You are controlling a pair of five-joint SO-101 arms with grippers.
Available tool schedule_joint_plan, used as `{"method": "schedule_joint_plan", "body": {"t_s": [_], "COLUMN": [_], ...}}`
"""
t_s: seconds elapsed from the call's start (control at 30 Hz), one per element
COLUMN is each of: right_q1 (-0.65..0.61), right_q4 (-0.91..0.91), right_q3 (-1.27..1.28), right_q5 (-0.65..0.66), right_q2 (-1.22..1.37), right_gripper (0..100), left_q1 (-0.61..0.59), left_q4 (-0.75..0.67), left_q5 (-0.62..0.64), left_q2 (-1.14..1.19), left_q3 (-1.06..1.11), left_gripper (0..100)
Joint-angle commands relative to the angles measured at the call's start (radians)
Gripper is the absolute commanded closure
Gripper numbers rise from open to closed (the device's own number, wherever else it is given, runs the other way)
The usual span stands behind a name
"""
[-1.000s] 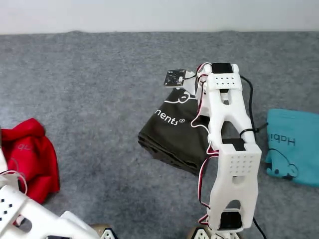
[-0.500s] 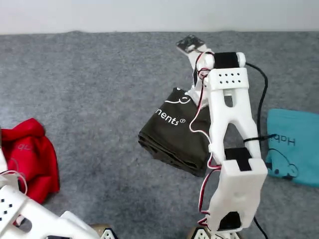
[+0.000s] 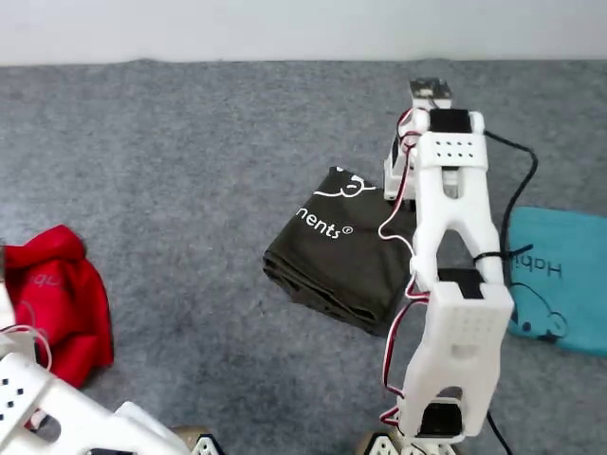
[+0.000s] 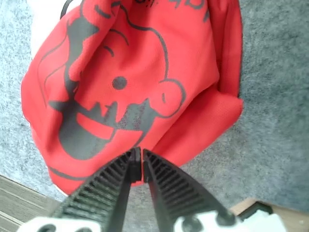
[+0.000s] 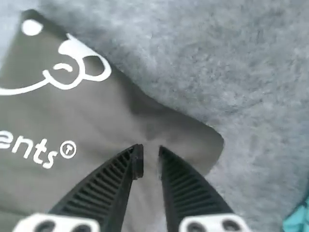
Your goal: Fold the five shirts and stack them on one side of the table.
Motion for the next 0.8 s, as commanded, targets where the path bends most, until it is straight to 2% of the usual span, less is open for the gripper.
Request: {"method": "schedule_joint_plan", "body": {"t_s": [0.0, 0.4, 0.63, 0.77], "right_q1": [0.005, 0.104, 0.002, -0.067], "right_q4": [-0.015, -0.136, 0.036, 0.122], "right_q3": [-0.044, -0.044, -0.066, -0.066], "right_q5": [-0.064, -0.078, -0.089, -0.137], "right_q2": [0.016, 0.180, 0.036, -0.076], "right_gripper": [99.1, 99.0, 99.0, 99.0], "left_q1": [0.000, -0.002, -0.002, -0.002], "left_q4": [-0.011, -0.026, -0.032, -0.032], "left_q5": [-0.038, -0.046, -0.046, -0.046], "left_q2": [-0.017, -0.017, -0.017, -0.017], "left_q3": [-0.015, -0.005, -0.007, -0.007], "left_gripper": [98, 98, 98, 98]}}
